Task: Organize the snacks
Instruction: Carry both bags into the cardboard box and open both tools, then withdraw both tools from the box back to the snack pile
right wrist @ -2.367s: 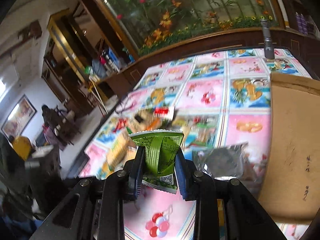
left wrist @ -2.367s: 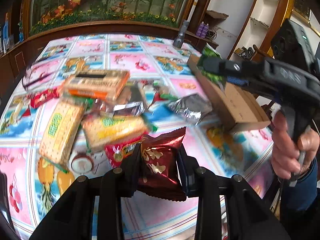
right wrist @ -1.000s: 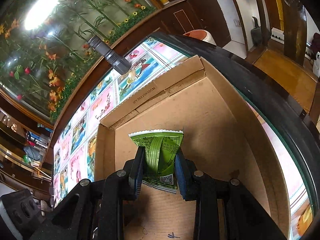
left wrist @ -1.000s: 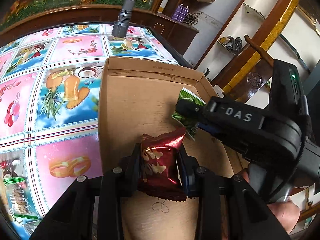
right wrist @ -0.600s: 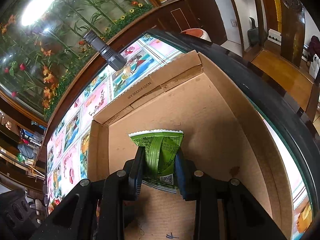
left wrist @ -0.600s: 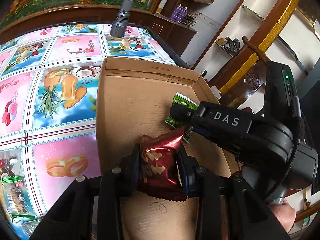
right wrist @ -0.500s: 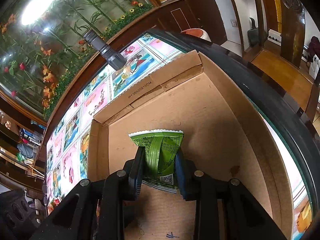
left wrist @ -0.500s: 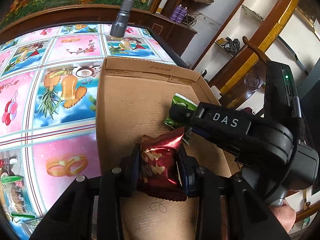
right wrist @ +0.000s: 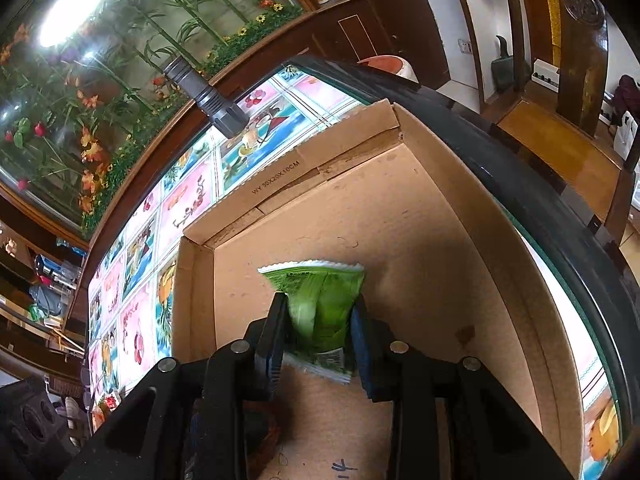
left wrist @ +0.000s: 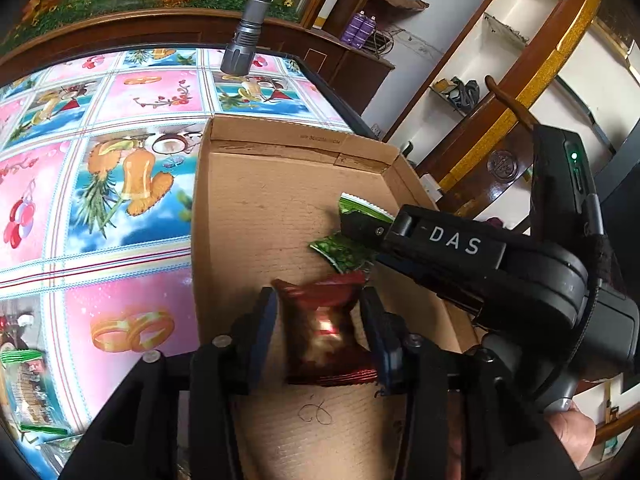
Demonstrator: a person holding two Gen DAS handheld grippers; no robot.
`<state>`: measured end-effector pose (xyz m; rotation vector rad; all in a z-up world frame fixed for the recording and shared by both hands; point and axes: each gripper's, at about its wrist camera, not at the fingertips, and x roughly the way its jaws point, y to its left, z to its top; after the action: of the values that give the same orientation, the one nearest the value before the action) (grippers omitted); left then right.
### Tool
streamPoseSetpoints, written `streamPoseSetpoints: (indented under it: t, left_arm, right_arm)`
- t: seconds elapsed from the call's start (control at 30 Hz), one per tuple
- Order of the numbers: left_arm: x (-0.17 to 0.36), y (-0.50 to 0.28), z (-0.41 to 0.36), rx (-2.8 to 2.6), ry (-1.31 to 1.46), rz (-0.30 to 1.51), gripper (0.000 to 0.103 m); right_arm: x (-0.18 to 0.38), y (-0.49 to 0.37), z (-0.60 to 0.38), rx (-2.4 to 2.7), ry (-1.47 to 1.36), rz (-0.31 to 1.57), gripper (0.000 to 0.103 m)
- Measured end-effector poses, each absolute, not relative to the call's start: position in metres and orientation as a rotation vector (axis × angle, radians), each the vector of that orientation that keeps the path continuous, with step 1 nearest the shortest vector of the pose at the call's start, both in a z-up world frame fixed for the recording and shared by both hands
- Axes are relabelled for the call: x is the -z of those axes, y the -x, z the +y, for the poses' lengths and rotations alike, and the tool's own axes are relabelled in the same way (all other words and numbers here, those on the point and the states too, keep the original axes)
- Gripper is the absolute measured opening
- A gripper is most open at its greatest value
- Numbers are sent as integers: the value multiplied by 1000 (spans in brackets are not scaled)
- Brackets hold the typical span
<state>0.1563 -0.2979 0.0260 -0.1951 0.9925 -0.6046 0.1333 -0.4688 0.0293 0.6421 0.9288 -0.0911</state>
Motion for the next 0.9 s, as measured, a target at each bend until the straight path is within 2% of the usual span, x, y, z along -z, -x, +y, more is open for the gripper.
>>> streamPoseSetpoints:
  t: [0.1,0.2,0.23,0.9]
  left_arm:
    - [-27,-155,-299,603,189,987,48]
    - [-31,-153,-297,588,191,968,63]
    - [-33,-152,-296,582,193,962,64]
    - [-86,-112,-254,611,261,872,67]
  right_arm:
    - [-34,-131,-470,100,-641,913,36]
    - [-39,-128,-472,116,-633,892,41]
    - [-40,-127,-473,118,-634,886,41]
    - [-55,-121,-475,156,-615,812,41]
